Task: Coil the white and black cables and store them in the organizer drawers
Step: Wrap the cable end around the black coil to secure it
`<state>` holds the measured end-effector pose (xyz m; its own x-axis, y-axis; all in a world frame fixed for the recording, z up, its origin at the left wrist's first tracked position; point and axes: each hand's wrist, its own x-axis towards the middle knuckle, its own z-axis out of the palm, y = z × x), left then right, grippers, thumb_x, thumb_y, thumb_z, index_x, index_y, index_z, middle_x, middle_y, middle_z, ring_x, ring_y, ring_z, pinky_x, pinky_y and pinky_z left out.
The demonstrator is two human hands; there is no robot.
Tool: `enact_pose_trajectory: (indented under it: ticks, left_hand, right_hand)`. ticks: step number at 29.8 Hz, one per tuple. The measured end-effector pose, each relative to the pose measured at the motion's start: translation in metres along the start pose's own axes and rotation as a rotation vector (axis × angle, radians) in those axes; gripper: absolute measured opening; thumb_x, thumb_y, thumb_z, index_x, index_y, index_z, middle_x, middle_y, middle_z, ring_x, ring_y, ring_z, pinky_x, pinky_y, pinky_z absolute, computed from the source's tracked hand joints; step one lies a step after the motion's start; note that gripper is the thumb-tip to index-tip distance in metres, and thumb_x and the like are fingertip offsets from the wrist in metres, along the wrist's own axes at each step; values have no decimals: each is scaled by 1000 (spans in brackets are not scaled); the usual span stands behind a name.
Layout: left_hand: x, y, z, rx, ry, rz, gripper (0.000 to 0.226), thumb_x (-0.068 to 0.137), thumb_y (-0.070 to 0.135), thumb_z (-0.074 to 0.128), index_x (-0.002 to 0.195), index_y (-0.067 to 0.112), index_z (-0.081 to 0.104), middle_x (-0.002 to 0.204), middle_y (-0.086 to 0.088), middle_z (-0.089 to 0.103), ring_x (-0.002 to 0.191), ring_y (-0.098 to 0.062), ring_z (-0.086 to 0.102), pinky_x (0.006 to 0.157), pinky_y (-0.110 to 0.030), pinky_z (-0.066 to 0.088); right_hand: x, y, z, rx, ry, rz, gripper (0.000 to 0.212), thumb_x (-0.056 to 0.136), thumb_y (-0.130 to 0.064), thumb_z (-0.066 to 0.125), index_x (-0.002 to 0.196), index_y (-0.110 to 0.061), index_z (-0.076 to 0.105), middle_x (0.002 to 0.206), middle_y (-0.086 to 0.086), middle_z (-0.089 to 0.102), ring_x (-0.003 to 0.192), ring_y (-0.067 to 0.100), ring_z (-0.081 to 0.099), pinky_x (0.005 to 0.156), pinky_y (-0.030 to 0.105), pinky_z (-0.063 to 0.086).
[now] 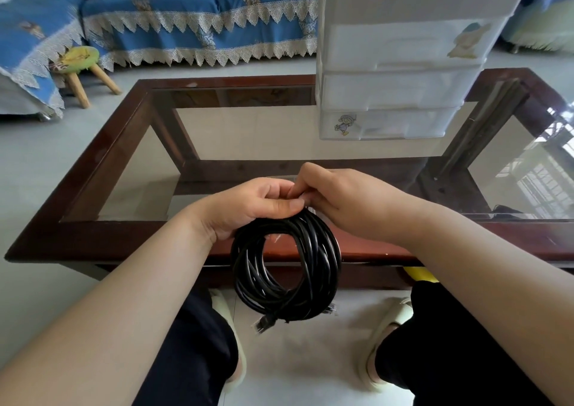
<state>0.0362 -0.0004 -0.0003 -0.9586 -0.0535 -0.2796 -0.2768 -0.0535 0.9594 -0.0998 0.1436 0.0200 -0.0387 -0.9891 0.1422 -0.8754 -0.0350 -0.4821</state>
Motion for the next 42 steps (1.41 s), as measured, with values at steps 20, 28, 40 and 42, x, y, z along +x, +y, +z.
enact_pose_trajectory:
  ticks: [20, 28, 40, 42]
  left_hand:
    - [4, -6, -4, -56, -197, -83, 56, 70, 41, 83, 104, 7, 54, 98, -26, 52, 78, -36, 47, 64, -33, 45]
    - [4, -11, -4, -34, -301, -103, 88, 69, 40, 83, 130, -4, 38, 102, -34, 54, 68, -26, 57, 53, -22, 50]
    - [0, -15, 1, -25, -418, -179, 88, 76, 38, 79, 130, -13, 31, 116, -57, 31, 98, -68, 34, 84, -61, 39]
    - [-3, -13, 1, 25, -404, -184, 84, 78, 36, 78, 131, -11, 33, 117, -56, 33, 101, -76, 31, 90, -73, 32]
  right_hand:
    - [-2, 11, -1, 437, -357, 203, 40, 93, -49, 43, 63, -22, 51, 57, -7, 45, 51, 10, 39, 55, 21, 38]
    - [-2, 8, 4, 498, -409, 155, 37, 94, -46, 47, 73, -17, 53, 66, 4, 52, 58, 16, 50, 61, 27, 45]
    - [-7, 0, 11, 615, -441, 118, 45, 97, -37, 40, 80, 3, 46, 67, -1, 43, 59, 19, 44, 58, 22, 43]
    - [-7, -2, 13, 605, -431, 130, 47, 97, -38, 40, 83, 6, 47, 69, 1, 43, 61, 20, 43, 59, 23, 43]
